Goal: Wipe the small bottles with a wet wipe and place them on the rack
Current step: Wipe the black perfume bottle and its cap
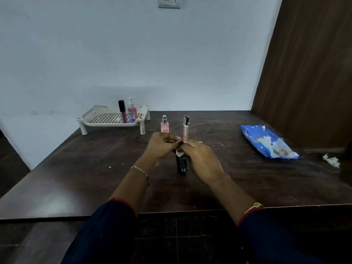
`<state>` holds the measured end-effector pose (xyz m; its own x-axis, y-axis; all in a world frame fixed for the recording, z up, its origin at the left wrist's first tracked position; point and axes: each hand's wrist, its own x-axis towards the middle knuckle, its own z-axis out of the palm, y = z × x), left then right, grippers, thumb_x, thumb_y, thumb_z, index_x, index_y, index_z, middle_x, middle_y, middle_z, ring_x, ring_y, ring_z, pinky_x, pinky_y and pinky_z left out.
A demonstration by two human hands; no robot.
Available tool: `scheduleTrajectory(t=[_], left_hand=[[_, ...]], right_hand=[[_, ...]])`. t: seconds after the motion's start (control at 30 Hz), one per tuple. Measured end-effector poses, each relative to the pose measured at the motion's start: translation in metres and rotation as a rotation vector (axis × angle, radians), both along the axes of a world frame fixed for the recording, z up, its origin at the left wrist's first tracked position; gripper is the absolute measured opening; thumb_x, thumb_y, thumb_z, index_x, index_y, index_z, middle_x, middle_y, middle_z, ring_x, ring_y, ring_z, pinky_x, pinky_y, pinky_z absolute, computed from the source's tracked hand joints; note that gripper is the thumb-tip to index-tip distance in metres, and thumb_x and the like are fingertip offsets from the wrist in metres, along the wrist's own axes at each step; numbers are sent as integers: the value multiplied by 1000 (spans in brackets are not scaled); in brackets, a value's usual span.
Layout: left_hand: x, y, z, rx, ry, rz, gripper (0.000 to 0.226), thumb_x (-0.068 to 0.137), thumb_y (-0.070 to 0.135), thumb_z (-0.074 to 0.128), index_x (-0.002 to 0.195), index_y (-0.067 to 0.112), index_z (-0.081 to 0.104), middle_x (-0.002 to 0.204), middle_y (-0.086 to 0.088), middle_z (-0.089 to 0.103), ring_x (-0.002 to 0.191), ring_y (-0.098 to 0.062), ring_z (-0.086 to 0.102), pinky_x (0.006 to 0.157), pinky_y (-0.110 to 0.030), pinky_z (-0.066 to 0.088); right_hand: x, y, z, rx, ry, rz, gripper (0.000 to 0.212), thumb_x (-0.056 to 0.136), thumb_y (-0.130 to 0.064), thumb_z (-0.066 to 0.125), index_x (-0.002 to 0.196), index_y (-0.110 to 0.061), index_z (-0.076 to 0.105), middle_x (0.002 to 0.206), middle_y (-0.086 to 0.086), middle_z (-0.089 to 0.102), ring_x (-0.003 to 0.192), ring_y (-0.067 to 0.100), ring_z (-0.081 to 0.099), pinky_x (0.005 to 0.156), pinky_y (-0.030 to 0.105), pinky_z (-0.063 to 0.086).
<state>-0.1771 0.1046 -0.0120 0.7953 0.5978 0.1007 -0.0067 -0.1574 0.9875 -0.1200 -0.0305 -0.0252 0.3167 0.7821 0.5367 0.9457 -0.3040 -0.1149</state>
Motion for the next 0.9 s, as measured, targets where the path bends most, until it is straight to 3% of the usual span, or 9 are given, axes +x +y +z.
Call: scheduleTrajectory(t=[0.13,0.23,0.5,0.6,0.73,0.9], left_hand=[[3,4,-2,-20,39,37,22,81,3,69,100,-7,64,75,-10,63,66,-14,61,62,-25,54],[4,6,-2,-34,48,26,20,81,4,69,99,-4,65,75,-7,63,67,-11,61,57,-19,54],[1,1,3,-44,49,9,18,82,1,67,99,-5,63,76,-8,61,68,-12,60,50,-16,54],[1,0,7,-7,59,10,21,82,0,67,101,-8,63,76,-8,61,69,-13,60,58,-20,56],[1,-2,9,32,57,15,24,81,-2,66,103,-11,62,81,-13,62,75,-18,61,73,-29,56],[2,-3,10,59,52,38,25,81,-5,66,104,-14,61,85,-21,62,78,-24,60,85,-37,52]], right_hand=[[-5,-2,-5,-98,-13,23,22,89,-10,50,106,-8,65,107,9,62,98,29,58,82,36,44],[-8,-5,-10,-94,11,6,22,86,-9,54,105,-9,65,104,9,62,95,29,58,76,37,44],[-6,-18,-22,-119,85,55,19,86,-12,56,102,-15,66,104,3,64,97,24,58,79,34,43],[-2,-24,-24,-161,130,47,17,85,-10,56,99,-15,66,103,2,63,97,24,58,80,34,44],[10,-25,-16,-23,149,-37,14,79,-1,62,89,-11,61,92,6,60,89,28,59,72,36,45],[12,-4,2,43,37,-75,25,86,-5,57,108,-17,63,101,3,59,90,23,57,68,30,42]])
